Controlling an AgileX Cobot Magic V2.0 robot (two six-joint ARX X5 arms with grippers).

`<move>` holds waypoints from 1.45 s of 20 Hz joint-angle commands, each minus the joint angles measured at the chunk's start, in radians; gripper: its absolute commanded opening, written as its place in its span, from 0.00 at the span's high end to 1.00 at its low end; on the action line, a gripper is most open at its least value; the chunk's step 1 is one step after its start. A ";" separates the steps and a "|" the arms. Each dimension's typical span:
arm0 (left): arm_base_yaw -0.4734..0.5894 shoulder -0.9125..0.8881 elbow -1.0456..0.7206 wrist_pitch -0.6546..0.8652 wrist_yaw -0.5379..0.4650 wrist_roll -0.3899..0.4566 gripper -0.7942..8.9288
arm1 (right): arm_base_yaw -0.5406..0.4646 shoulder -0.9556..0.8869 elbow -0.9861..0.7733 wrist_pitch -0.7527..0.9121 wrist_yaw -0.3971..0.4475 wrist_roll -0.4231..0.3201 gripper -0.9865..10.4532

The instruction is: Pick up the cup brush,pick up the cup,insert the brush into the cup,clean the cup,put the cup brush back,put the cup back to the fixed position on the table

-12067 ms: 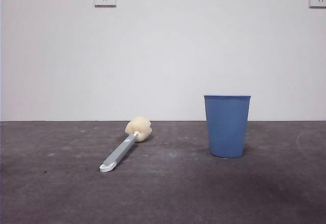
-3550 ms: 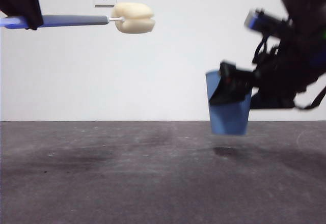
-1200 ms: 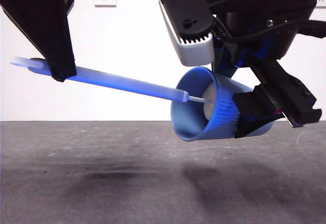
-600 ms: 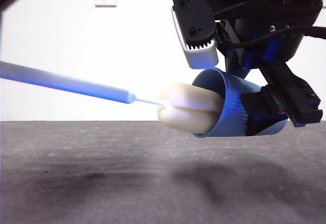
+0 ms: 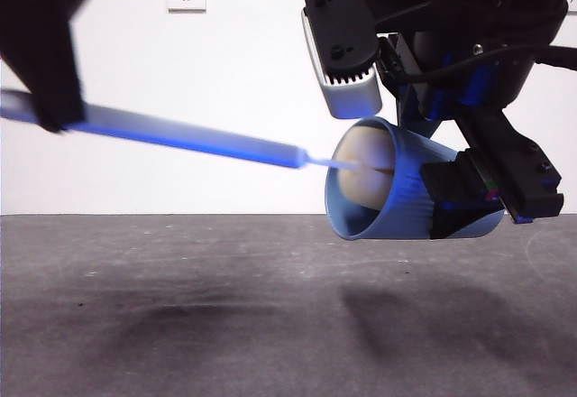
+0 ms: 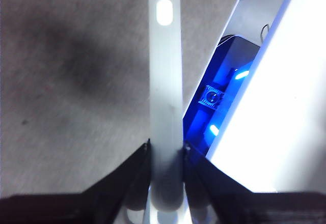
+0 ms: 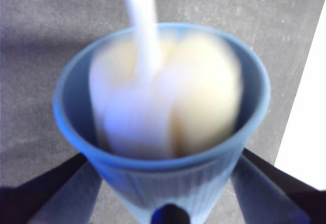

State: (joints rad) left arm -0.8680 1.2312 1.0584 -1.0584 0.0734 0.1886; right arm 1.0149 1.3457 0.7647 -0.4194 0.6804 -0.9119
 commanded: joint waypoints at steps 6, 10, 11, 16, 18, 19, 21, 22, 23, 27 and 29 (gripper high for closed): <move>-0.007 0.105 -0.003 0.190 0.018 -0.032 0.93 | 0.002 0.007 0.003 0.008 -0.002 0.018 0.93; -0.006 0.100 -0.003 0.121 -0.008 -0.036 0.93 | 0.002 0.007 0.003 0.007 -0.002 0.025 0.93; -0.006 0.094 -0.003 0.099 -0.024 -0.036 0.93 | 0.002 0.007 0.003 0.007 -0.002 0.028 0.93; -0.006 -0.005 -0.003 -0.010 -0.071 -0.040 0.93 | 0.001 0.007 0.003 -0.001 -0.002 0.051 0.93; -0.006 -0.063 -0.003 -0.079 -0.094 -0.051 0.93 | 0.001 0.007 0.003 -0.001 -0.002 0.051 0.93; -0.006 -0.096 -0.003 -0.127 -0.111 -0.055 0.93 | 0.000 0.007 0.003 0.000 -0.002 0.051 0.93; -0.006 -0.158 -0.003 -0.207 -0.148 -0.068 0.93 | 0.000 0.007 0.003 0.000 -0.001 0.056 0.93; -0.006 -0.188 -0.003 -0.238 -0.156 -0.084 0.93 | 0.000 0.007 0.003 0.000 -0.001 0.068 0.93; -0.006 -0.220 -0.003 -0.266 -0.163 -0.096 0.93 | 0.000 0.007 0.003 0.001 -0.001 0.083 0.93; -0.006 -0.339 -0.003 -0.320 -0.198 -0.189 0.93 | 0.000 0.001 0.003 0.035 0.004 0.184 0.93; -0.006 -0.381 -0.003 -0.316 -0.241 -0.272 0.93 | 0.000 -0.018 0.011 0.053 0.003 0.268 0.93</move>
State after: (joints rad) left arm -0.8719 0.8513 1.0588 -1.3384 -0.1627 -0.0208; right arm 1.0142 1.3350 0.7658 -0.3756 0.6804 -0.7132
